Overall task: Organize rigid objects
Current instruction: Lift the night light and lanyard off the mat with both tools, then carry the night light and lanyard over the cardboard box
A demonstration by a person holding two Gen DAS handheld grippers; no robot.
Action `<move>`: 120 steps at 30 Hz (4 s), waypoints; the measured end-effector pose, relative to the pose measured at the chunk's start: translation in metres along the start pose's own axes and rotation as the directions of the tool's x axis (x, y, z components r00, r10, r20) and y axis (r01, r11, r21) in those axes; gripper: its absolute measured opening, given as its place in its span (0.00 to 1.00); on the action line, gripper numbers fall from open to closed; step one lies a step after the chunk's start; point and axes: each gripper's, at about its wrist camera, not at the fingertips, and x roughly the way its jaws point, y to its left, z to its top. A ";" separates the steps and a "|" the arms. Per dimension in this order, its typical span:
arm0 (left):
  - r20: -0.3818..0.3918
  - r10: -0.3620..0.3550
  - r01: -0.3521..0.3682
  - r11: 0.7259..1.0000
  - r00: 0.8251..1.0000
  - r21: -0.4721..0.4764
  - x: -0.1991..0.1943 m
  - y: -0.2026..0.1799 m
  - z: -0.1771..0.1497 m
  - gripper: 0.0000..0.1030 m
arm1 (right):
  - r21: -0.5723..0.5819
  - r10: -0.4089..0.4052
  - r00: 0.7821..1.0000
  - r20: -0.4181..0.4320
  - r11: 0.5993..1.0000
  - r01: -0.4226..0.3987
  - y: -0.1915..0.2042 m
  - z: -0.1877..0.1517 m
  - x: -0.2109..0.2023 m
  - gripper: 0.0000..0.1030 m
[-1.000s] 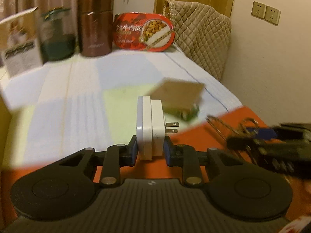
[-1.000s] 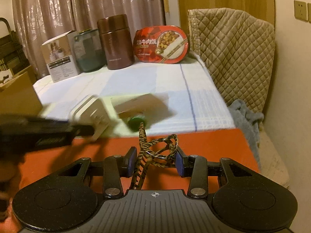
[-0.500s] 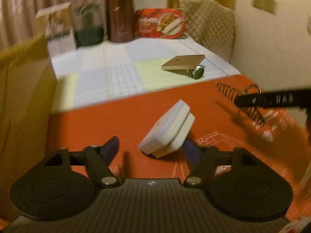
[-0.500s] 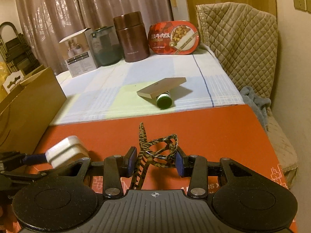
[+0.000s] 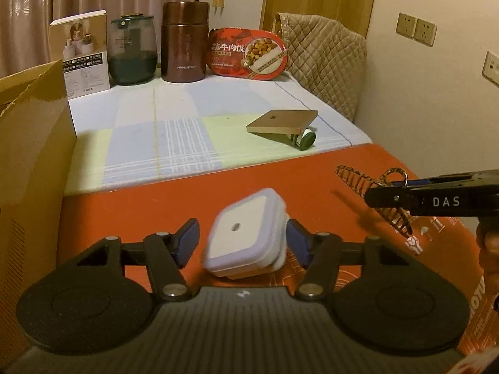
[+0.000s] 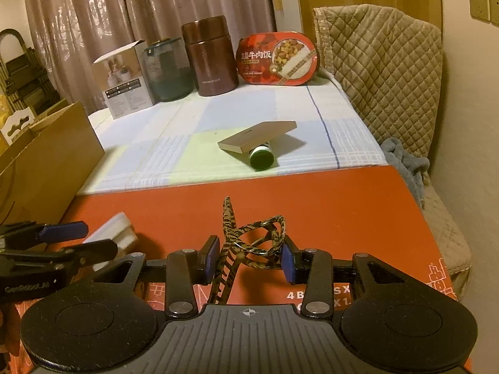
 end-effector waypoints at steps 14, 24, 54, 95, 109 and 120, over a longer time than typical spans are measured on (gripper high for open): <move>-0.116 -0.077 0.055 0.981 0.990 -0.188 0.026 0.025 0.003 0.72 | -0.018 0.009 1.000 -0.006 1.000 -0.009 0.005 -0.002 0.003 0.37; -0.112 -0.114 0.088 0.972 0.987 -0.220 0.027 0.027 0.001 0.61 | -0.034 0.014 1.000 -0.003 0.999 -0.014 0.008 -0.003 0.003 0.37; 0.040 -0.019 0.025 0.989 0.999 -0.149 -0.106 0.020 0.049 0.60 | -0.154 0.035 0.992 0.125 0.988 -0.015 0.073 0.053 -0.109 0.37; 0.065 0.273 -0.262 0.955 0.960 -0.143 -0.271 0.183 0.039 0.60 | -0.326 0.283 0.958 0.058 0.912 -0.250 0.286 0.066 -0.098 0.37; -0.013 0.272 -0.272 0.956 0.962 -0.113 -0.228 0.215 0.022 0.60 | -0.296 0.299 0.953 -0.040 0.908 -0.297 0.311 0.054 -0.030 0.37; -0.051 0.270 -0.274 0.956 0.962 -0.105 -0.201 0.226 0.017 0.60 | -0.268 0.310 0.948 -0.073 0.910 -0.318 0.313 0.048 -0.002 0.37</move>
